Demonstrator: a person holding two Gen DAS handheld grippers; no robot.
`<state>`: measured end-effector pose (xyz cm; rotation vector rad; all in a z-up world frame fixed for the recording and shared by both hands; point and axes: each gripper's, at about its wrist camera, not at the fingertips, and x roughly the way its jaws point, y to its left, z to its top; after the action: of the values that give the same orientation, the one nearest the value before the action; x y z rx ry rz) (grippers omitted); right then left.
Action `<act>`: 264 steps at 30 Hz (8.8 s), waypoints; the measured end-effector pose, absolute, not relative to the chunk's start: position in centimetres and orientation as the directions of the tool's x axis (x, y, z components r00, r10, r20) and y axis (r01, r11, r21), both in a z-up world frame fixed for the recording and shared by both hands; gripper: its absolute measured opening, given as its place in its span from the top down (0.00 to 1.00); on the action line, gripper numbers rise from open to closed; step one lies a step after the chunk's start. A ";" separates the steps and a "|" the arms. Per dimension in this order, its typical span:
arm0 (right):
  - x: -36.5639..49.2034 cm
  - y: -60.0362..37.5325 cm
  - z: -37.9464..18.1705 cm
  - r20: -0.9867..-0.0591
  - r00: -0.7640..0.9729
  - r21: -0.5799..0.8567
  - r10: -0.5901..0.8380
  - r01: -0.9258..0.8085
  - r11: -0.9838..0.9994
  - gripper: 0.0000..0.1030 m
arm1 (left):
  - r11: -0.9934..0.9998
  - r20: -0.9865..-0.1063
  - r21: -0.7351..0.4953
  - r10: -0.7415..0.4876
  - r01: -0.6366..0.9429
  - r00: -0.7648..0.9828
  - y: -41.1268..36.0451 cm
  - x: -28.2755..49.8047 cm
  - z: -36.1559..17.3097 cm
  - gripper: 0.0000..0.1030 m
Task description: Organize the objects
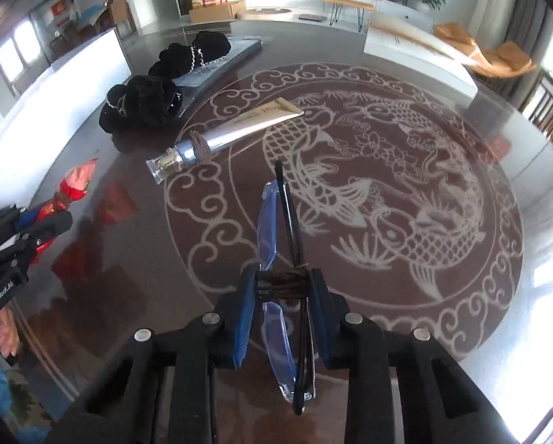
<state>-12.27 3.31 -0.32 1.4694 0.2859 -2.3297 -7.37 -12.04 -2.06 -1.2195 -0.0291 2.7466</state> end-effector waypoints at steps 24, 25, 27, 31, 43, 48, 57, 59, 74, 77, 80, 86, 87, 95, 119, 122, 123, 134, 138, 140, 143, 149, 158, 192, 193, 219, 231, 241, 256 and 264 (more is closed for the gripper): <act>-6.2 -17.5 14.2 -0.624 -0.171 0.527 -0.763 0.629 -0.572 0.72 | -0.973 -0.668 -0.073 -0.114 0.217 -0.736 -33.6 4.6 10.2 0.81; -6.1 -19.5 14.3 -0.618 -0.145 0.536 -0.772 0.640 -0.550 0.72 | -0.967 -0.679 -0.054 -0.148 0.251 -0.719 -34.9 4.8 9.9 0.81; -6.0 -23.6 13.9 -0.619 -0.103 0.545 -0.779 0.658 -0.520 0.72 | -0.953 -0.710 -0.005 -0.209 0.302 -0.672 -36.8 5.2 9.0 0.81; -5.9 -29.4 10.2 -0.674 -0.014 0.557 -0.739 0.647 -0.520 0.56 | -0.912 -0.795 0.081 -0.303 0.403 -0.526 -39.5 5.2 6.0 0.46; -6.6 -13.2 7.0 -0.666 -0.501 0.243 -0.553 0.555 -0.796 0.06 | -0.920 -0.675 -0.019 -0.277 0.391 -0.684 -34.6 6.4 9.1 0.09; -7.3 -3.9 2.7 -0.739 -0.608 0.048 -0.290 0.382 -0.923 0.06 | -0.982 -0.607 -0.075 -0.093 0.173 -0.789 -27.4 5.4 12.2 0.09; -7.5 5.4 -0.3 -0.800 -0.598 -0.081 -0.055 0.198 -0.977 0.06 | -0.967 -0.657 -0.169 0.253 -0.189 -0.710 -12.8 2.5 9.3 0.03; -7.5 6.7 -1.1 -0.810 -0.584 -0.071 -0.051 0.183 -0.981 0.05 | -0.965 -0.694 -0.173 0.262 -0.198 -0.671 -10.8 1.1 6.5 0.03; -8.2 7.7 -2.3 -0.813 -0.574 -0.010 -0.095 0.177 -0.984 0.00 | -0.998 -0.817 0.006 0.031 -0.062 -0.576 -8.5 -8.1 -4.3 0.02; -8.2 7.7 -2.3 -0.814 -0.574 -0.010 -0.095 0.177 -0.984 0.00 | -0.998 -0.819 0.011 0.029 -0.066 -0.574 -8.1 -8.7 -4.3 0.00; -8.2 7.7 -2.3 -0.814 -0.574 -0.010 -0.095 0.177 -0.984 0.00 | -0.998 -0.818 0.008 0.028 -0.060 -0.574 -8.3 -8.7 -4.3 0.00; -8.2 7.8 -2.3 -0.814 -0.574 -0.010 -0.095 0.177 -0.984 0.00 | -0.998 -0.817 0.008 0.034 -0.070 -0.576 -8.4 -9.4 -4.4 0.00; -8.2 7.7 -2.3 -0.814 -0.574 -0.010 -0.095 0.177 -0.984 0.00 | -0.998 -0.818 0.008 0.030 -0.064 -0.575 -8.4 -9.7 -4.4 0.00; -8.2 7.7 -2.3 -0.813 -0.574 -0.010 -0.094 0.176 -0.984 0.00 | -0.999 -0.813 0.009 0.021 -0.049 -0.582 -8.4 -10.2 -4.5 0.00; -8.2 7.7 -2.3 -0.813 -0.574 -0.009 -0.095 0.176 -0.984 0.00 | -0.999 -0.813 0.009 0.021 -0.049 -0.582 -8.4 -10.3 -4.5 0.00; -8.2 7.7 -2.3 -0.813 -0.574 -0.010 -0.094 0.176 -0.984 0.00 | -0.999 -0.813 0.009 0.021 -0.049 -0.582 -8.4 -10.3 -4.5 0.00; -8.2 7.7 -2.3 -0.813 -0.574 -0.010 -0.094 0.175 -0.984 0.00 | -0.999 -0.813 0.009 0.021 -0.049 -0.582 -8.4 -10.3 -4.5 0.00; -8.2 7.7 -2.3 -0.813 -0.574 -0.010 -0.094 0.175 -0.985 0.00 | -0.999 -0.813 0.009 0.021 -0.049 -0.582 -8.4 -10.2 -4.5 0.00; -8.2 7.7 -2.3 -0.813 -0.574 -0.010 -0.094 0.175 -0.985 0.00 | -0.999 -0.813 0.009 0.021 -0.049 -0.582 -8.4 -10.2 -4.5 0.00; -8.2 7.7 -2.3 -0.813 -0.574 -0.010 -0.094 0.175 -0.985 0.00 | -0.999 -0.813 0.009 0.021 -0.049 -0.582 -8.4 -10.2 -4.5 0.00; -8.2 7.7 -2.3 -0.813 -0.574 -0.010 -0.094 0.175 -0.985 0.00 | -0.999 -0.813 0.009 0.021 -0.049 -0.582 -8.4 -10.2 -4.5 0.00; -8.2 7.7 -2.3 -0.813 -0.574 -0.010 -0.094 0.175 -0.985 0.00 | -0.999 -0.813 0.009 0.021 -0.049 -0.582 -8.4 -10.2 -4.5 0.00; -8.2 7.7 -2.3 -0.813 -0.575 -0.010 -0.094 0.174 -0.985 0.00 | -0.999 -0.813 0.009 0.021 -0.049 -0.582 -8.4 -10.2 -4.5 0.00; -8.2 7.7 -2.3 -0.813 -0.575 -0.010 -0.093 0.173 -0.985 0.00 | -0.981 -0.820 0.007 0.107 -0.196 -0.563 -10.2 -8.1 -4.2 0.00; -8.2 7.7 -2.3 -0.813 -0.575 -0.010 -0.093 0.173 -0.985 0.00 | -0.980 -0.818 0.005 0.111 -0.200 -0.564 -10.3 -8.0 -4.2 0.00; -18.7 -5.4 -1.2 -0.843 -0.525 -0.006 -0.119 0.231 -0.973 0.72 | -0.980 -0.815 0.004 0.112 -0.198 -0.569 -10.2 -8.0 -4.3 0.00; -11.9 4.0 -1.1 -0.798 -0.585 -0.019 -0.146 0.266 -0.964 0.72 | -0.980 -0.815 0.004 0.112 -0.198 -0.569 -10.2 -8.0 -4.3 0.00; -11.6 4.8 -1.2 -0.778 -0.607 -0.004 -0.163 0.264 -0.965 0.71 | -0.980 -0.815 0.003 0.113 -0.199 -0.569 -10.2 -8.0 -4.3 0.00; -11.9 5.2 -1.4 -0.787 -0.602 -0.011 -0.136 0.234 -0.972 0.37 | -0.980 -0.814 0.003 0.113 -0.199 -0.569 -10.2 -8.0 -4.3 0.00; -12.0 4.9 -1.5 -0.789 -0.600 -0.021 -0.131 0.241 -0.970 0.30 | -0.980 -0.814 0.003 0.113 -0.199 -0.569 -10.2 -8.0 -4.3 0.00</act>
<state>-11.95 4.90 -1.46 1.2831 0.1850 -2.6307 -8.00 -10.19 -4.31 -1.3563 0.1405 2.6329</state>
